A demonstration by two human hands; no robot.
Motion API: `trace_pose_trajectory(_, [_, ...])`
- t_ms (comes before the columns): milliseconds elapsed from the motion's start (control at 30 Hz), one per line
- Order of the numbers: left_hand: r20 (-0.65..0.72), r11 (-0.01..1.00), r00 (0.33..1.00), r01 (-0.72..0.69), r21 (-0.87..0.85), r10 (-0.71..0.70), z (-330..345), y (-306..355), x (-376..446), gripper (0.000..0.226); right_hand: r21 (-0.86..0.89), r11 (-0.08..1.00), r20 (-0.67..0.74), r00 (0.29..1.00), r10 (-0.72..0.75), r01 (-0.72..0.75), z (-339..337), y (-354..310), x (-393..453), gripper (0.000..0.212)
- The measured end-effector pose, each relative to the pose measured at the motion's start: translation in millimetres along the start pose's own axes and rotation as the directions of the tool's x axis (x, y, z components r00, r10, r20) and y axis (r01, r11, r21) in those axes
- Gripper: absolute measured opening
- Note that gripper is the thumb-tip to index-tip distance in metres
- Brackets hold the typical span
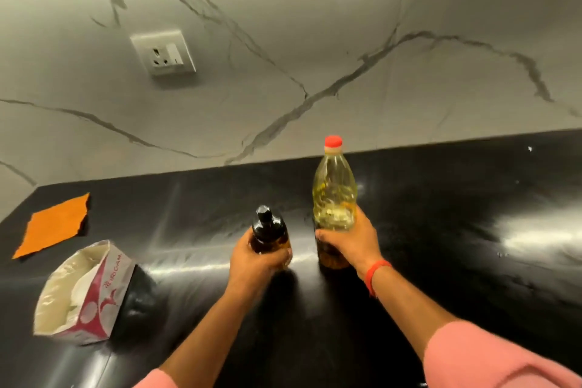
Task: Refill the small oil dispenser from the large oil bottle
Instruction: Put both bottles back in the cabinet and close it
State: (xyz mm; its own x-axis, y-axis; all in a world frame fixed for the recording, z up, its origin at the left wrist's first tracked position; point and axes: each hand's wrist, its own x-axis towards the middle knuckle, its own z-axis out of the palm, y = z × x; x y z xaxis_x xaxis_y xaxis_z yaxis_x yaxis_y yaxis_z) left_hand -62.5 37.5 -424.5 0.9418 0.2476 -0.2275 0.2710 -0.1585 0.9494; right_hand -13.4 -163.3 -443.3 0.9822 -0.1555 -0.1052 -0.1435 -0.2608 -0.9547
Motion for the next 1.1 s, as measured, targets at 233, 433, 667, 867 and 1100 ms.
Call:
trace_pose_trajectory(233, [0.071,0.996,0.996,-0.065,0.063,0.061,-12,54,-51,0.043,0.062,0.994,0.12,0.988,-0.093,0.087,-56,-44,-45,0.057])
trace_pose_trajectory(433, [0.097,0.985,0.981,-0.171,0.012,0.169,-25,135,-89,0.046,0.133,0.965,0.131,0.961,-0.244,0.227,-114,-122,-74,0.054])
trace_pose_trajectory(667, [0.083,0.933,0.931,-0.359,0.026,0.355,-43,253,-126,0.039,0.192,0.894,0.131,0.893,-0.431,0.404,-170,-248,-103,0.058])
trace_pose_trajectory(867, [0.018,0.863,0.864,-0.504,0.039,0.504,-47,362,-139,0.033,0.169,0.837,0.193,0.815,-0.546,0.521,-212,-352,-107,0.037])
trace_pose_trajectory(1100, [0.039,0.748,0.751,-0.659,0.081,0.659,-56,475,-123,0.028,0.147,0.79,0.109,0.784,-0.611,0.595,-235,-461,-78,0.036])
